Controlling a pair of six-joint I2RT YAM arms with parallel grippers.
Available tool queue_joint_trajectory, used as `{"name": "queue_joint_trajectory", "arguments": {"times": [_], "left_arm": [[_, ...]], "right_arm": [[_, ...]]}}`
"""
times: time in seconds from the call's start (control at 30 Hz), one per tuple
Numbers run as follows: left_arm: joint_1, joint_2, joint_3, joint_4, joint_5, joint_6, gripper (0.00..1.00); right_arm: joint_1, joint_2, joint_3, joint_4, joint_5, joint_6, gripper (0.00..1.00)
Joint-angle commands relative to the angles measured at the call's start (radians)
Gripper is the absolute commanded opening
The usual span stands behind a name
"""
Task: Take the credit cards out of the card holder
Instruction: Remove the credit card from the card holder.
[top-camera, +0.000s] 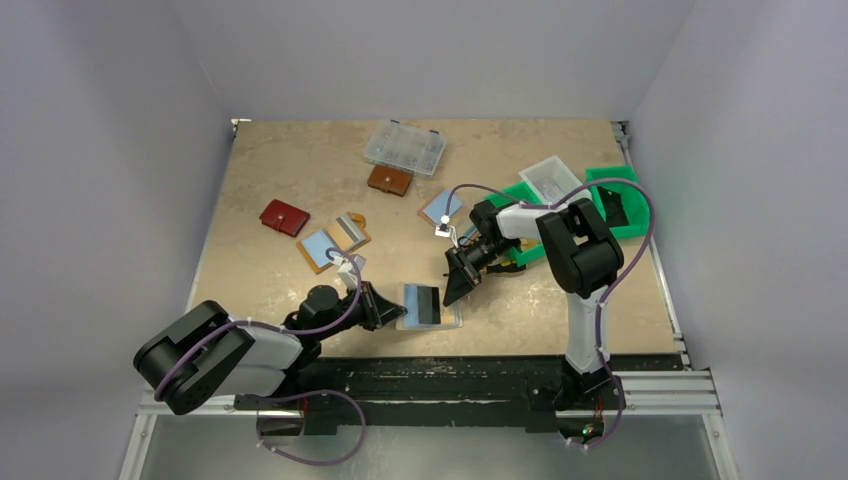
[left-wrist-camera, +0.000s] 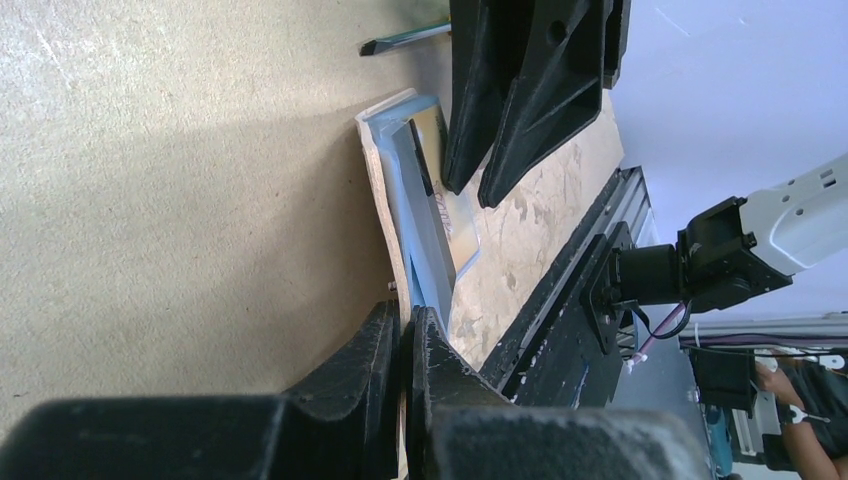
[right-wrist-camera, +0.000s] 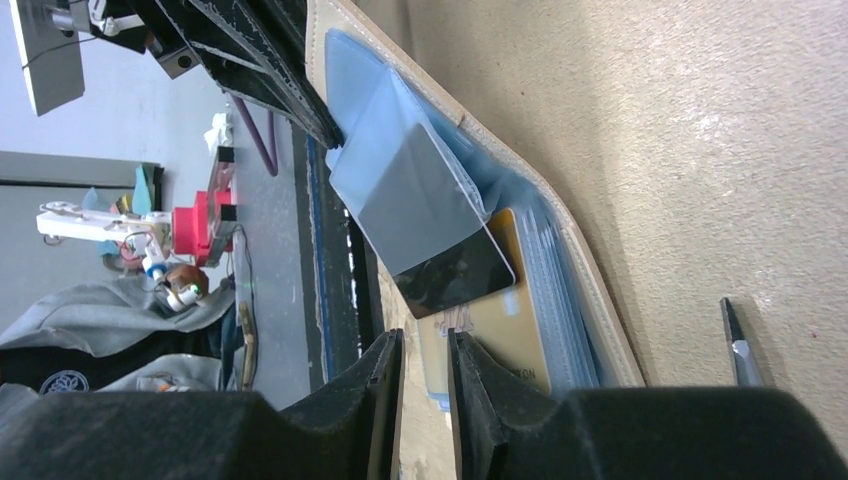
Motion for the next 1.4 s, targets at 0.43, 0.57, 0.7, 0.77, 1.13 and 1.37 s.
{"name": "queue_joint_trajectory", "arguments": {"times": [0.43, 0.57, 0.7, 0.77, 1.13, 1.37], "left_arm": [[0.007, 0.015, -0.089, 0.018, -0.014, -0.025, 0.42], [0.007, 0.074, -0.068, 0.025, -0.026, -0.041, 0.47], [0.007, 0.192, -0.045, 0.104, -0.014, -0.070, 0.47], [0.007, 0.271, -0.043, 0.213, 0.004, -0.095, 0.46], [0.004, 0.829, -0.020, 0.795, 0.128, -0.234, 0.00], [0.005, 0.692, -0.048, 0.795, 0.115, -0.186, 0.00]], "right_arm": [[0.004, -0.018, -0.025, 0.084, 0.054, 0.087, 0.32], [0.008, -0.017, -0.027, 0.089, 0.061, 0.095, 0.32], [0.011, -0.015, -0.027, 0.092, 0.065, 0.100, 0.31], [0.011, -0.015, -0.028, 0.093, 0.067, 0.101, 0.32], [0.011, -0.020, -0.023, 0.083, 0.065, 0.093, 0.32], [0.011, -0.034, 0.002, 0.042, 0.062, 0.052, 0.37]]}}
